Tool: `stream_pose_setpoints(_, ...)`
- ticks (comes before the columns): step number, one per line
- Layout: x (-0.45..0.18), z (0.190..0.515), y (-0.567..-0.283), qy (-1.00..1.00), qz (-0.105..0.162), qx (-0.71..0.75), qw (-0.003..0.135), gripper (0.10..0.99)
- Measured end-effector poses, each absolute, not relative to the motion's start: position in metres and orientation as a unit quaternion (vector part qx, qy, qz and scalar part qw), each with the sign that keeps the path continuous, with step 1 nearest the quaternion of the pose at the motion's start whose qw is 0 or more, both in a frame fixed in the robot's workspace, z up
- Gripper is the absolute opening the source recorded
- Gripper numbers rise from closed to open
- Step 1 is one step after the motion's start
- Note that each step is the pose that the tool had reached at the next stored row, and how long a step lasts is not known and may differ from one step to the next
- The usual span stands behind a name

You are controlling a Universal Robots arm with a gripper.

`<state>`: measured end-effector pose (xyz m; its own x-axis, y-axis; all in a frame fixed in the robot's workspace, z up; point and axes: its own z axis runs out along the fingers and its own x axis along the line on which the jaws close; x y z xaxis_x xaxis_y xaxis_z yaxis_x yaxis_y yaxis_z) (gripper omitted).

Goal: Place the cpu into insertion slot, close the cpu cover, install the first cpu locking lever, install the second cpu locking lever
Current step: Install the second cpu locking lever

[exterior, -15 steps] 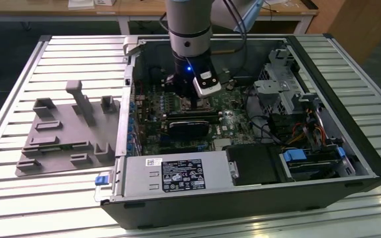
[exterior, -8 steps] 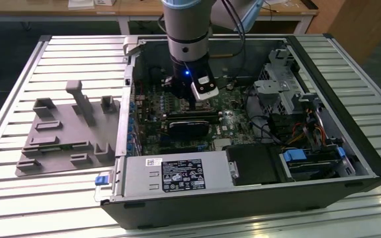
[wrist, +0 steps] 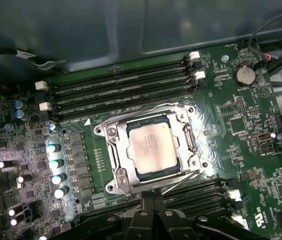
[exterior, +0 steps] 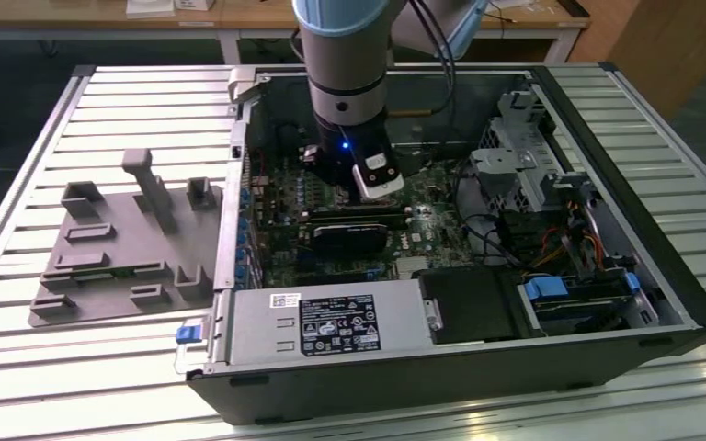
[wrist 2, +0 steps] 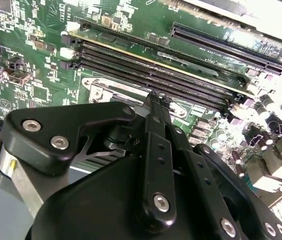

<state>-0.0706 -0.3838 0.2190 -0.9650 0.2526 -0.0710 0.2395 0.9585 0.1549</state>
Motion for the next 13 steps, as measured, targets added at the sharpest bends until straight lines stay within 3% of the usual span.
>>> stream_pose_setpoints(13,-0.0784,0.2116,-0.3926,0.989,0.094,0.111,0.042,0.102)
